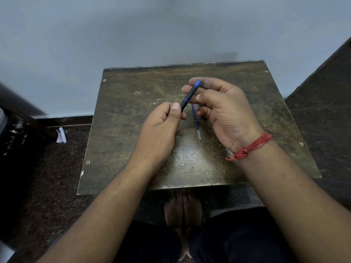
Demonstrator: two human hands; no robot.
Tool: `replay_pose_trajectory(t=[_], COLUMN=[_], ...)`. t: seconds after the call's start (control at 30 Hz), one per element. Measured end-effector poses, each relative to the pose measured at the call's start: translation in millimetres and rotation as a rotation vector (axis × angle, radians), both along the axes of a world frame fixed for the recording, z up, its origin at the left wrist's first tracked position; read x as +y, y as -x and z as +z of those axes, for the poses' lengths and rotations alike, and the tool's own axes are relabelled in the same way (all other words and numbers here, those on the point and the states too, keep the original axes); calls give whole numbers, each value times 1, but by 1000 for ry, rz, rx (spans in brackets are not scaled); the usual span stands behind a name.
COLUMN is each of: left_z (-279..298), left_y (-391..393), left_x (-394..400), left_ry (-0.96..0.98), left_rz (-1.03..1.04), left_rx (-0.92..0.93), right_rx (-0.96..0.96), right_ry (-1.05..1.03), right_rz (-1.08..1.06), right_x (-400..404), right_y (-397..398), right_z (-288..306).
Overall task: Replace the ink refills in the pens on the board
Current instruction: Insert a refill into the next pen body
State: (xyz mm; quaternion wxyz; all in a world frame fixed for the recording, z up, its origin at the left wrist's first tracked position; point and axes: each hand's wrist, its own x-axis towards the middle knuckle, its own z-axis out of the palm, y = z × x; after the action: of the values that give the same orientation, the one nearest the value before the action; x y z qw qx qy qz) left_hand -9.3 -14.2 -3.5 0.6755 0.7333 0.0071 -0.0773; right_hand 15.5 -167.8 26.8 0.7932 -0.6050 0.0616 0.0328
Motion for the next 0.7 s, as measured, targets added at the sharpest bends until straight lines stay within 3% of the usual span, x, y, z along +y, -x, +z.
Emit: replay_pose_trajectory(t=[0.27,0.53,0.7], left_z=[1,0,1], left_y=[0,0,0], left_x=[0,1,1], left_ry=[-10,-3,-1], left_rz=[-7,-8,-9], left_rx=[-3,-5,-8], right_rx=[-24,-13,-30], right_ry=[110,6,133], right_rz=[-52,-20,-47], right_x=[1,0,1], right_y=[-2,0,-1], right_z=[-6,2,-5])
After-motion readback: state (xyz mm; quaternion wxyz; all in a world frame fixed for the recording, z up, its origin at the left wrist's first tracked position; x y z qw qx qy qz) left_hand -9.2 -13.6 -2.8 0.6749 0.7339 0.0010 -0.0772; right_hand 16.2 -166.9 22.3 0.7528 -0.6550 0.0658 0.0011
